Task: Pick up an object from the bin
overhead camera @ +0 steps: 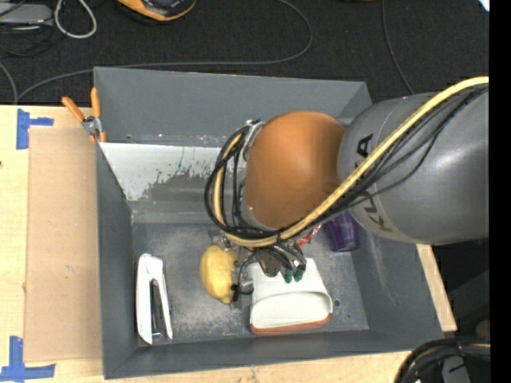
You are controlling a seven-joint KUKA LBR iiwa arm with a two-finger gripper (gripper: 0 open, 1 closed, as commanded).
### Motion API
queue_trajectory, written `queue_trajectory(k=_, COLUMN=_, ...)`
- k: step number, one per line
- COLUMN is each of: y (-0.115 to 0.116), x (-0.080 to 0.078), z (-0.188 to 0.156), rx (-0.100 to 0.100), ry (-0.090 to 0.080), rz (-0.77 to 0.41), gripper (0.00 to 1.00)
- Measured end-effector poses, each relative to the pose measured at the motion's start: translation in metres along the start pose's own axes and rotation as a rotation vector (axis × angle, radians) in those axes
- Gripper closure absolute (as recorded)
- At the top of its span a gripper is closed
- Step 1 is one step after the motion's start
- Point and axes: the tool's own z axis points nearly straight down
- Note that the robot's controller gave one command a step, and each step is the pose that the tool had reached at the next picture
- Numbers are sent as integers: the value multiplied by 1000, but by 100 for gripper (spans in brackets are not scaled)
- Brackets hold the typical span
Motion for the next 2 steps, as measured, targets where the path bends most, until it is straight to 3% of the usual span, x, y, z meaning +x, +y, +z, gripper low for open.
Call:
queue_trajectory(k=1, y=0, x=0, z=0, rx=0, ry=0, rz=0, gripper=100)
queue_trajectory(k=2, y=26, x=-9, z=65, rx=-1, ry=6, rz=-78, gripper=100)
